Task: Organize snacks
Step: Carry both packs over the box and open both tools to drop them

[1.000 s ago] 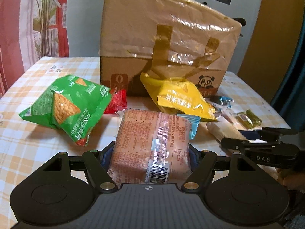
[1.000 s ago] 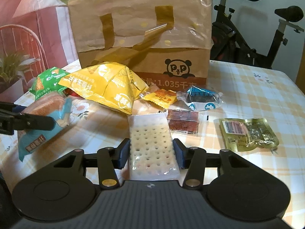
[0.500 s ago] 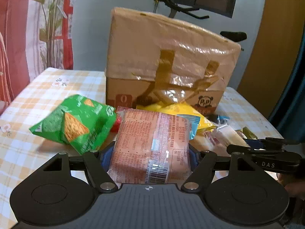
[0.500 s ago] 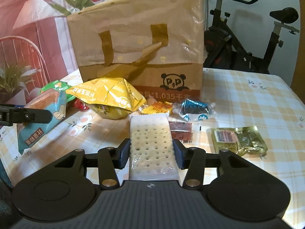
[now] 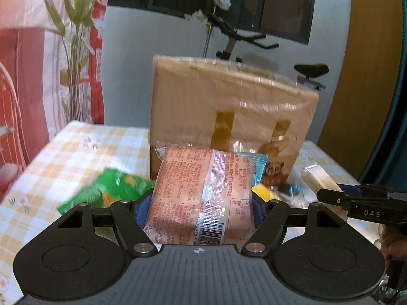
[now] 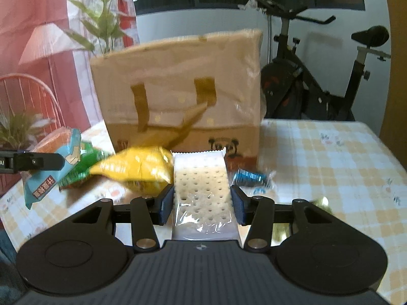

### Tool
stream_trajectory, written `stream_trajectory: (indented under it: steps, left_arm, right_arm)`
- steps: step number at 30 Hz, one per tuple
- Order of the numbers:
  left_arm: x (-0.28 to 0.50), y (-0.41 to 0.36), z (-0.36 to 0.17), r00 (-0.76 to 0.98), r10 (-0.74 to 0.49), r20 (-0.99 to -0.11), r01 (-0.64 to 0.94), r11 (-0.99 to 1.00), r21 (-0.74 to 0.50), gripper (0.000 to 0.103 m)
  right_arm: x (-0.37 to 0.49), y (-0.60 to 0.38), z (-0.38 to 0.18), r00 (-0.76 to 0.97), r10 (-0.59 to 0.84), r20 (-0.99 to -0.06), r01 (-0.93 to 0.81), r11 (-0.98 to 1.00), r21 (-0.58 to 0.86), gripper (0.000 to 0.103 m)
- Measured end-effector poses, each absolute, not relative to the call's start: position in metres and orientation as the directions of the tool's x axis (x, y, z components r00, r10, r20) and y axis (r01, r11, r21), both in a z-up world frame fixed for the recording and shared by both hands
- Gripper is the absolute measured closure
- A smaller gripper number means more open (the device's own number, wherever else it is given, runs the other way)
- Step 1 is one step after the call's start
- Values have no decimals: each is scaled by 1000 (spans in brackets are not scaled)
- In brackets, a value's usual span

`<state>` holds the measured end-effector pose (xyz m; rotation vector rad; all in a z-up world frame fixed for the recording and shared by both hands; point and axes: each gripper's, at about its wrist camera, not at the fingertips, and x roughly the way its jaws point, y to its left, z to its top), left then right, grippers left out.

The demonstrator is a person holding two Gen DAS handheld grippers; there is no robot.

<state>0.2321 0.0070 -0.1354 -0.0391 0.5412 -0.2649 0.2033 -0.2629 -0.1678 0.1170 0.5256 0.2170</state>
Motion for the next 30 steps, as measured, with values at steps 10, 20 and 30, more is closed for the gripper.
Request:
stream_trajectory:
  steps: [10, 20, 30]
  left_arm:
    - [250, 0, -93, 868, -287, -406, 272, 958, -95, 28]
    - [317, -17, -34, 891, -335, -305, 309, 942, -132, 28]
    - [402, -50, -21, 890, -325, -320, 302, 946, -122, 28]
  right_arm:
    - [220, -271, -121, 893, 247, -376, -191, 965, 179, 54]
    - [282, -268, -48, 908, 316, -275, -275, 945, 175, 54]
    - [383, -263, -22, 921, 259, -292, -226, 964, 142, 54]
